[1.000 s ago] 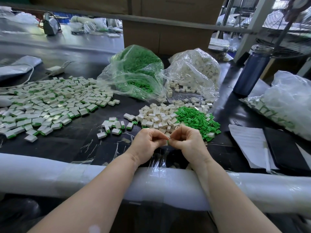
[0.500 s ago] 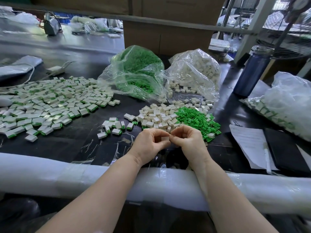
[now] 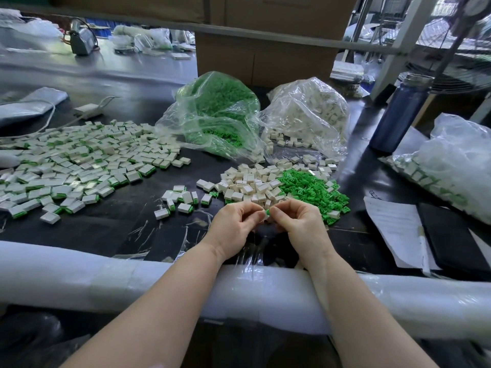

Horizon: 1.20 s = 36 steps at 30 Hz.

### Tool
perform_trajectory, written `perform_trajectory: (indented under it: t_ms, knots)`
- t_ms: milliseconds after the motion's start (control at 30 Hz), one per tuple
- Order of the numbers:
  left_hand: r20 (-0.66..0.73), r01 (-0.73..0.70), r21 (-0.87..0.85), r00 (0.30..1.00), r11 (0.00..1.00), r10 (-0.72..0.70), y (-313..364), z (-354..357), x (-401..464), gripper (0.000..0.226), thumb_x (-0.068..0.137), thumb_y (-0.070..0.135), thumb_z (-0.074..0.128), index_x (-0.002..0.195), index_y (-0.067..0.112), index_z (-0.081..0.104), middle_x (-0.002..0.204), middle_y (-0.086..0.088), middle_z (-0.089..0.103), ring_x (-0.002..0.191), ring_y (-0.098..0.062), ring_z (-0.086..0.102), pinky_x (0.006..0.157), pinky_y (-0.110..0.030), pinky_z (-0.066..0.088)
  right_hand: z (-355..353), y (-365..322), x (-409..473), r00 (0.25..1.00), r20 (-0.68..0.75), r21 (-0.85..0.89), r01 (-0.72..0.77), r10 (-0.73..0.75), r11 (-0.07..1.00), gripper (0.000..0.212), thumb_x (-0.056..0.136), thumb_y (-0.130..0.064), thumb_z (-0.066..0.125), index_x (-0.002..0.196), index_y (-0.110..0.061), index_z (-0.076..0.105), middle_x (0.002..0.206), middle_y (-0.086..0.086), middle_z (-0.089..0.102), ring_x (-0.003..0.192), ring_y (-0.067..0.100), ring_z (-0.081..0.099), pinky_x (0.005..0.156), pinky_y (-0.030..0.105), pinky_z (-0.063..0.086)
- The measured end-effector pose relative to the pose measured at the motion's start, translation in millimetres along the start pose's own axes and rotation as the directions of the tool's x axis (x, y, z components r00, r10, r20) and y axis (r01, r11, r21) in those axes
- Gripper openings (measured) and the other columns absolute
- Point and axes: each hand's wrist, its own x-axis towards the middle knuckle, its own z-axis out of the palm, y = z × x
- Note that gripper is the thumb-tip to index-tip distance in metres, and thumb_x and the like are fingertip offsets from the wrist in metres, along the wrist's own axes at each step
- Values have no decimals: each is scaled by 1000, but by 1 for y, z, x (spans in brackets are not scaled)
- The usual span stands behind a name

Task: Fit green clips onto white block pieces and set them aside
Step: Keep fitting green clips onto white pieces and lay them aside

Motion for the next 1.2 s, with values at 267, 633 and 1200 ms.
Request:
perform_trajectory:
  t_ms: [267, 633, 1200]
  knots:
    - [24, 15, -8, 1000, 1000, -15, 2, -2, -2, 12, 87, 15, 62, 95, 12, 71, 82, 7, 66, 80, -6, 60, 78, -13, 46, 1, 1, 0, 1000, 21, -51, 7, -6, 999, 15, 84, 0, 63, 71, -6, 63, 58, 0, 62, 49, 1, 56, 51, 13, 47]
    - [31, -17, 30, 999, 999, 16, 3, -1, -3, 13, 88, 17, 62, 95, 14, 72, 83, 6, 67, 80, -6, 61, 78, -16, 48, 1, 1, 1, 999, 33, -92, 31, -29, 995, 13, 83, -4, 66, 71, -9, 64, 59, 0, 59, 53, 5, 52, 52, 15, 44]
    - [13, 41, -21, 999, 999, -40, 9, -2, -6, 12, 83, 8, 61, 82, 19, 66, 85, -16, 69, 76, -25, 61, 76, -35, 50, 0, 1, -1, 998, 57, 60, 27, -30, 998, 12, 80, -2, 69, 69, -8, 68, 71, 17, 65, 68, 28, 60, 72, 44, 51]
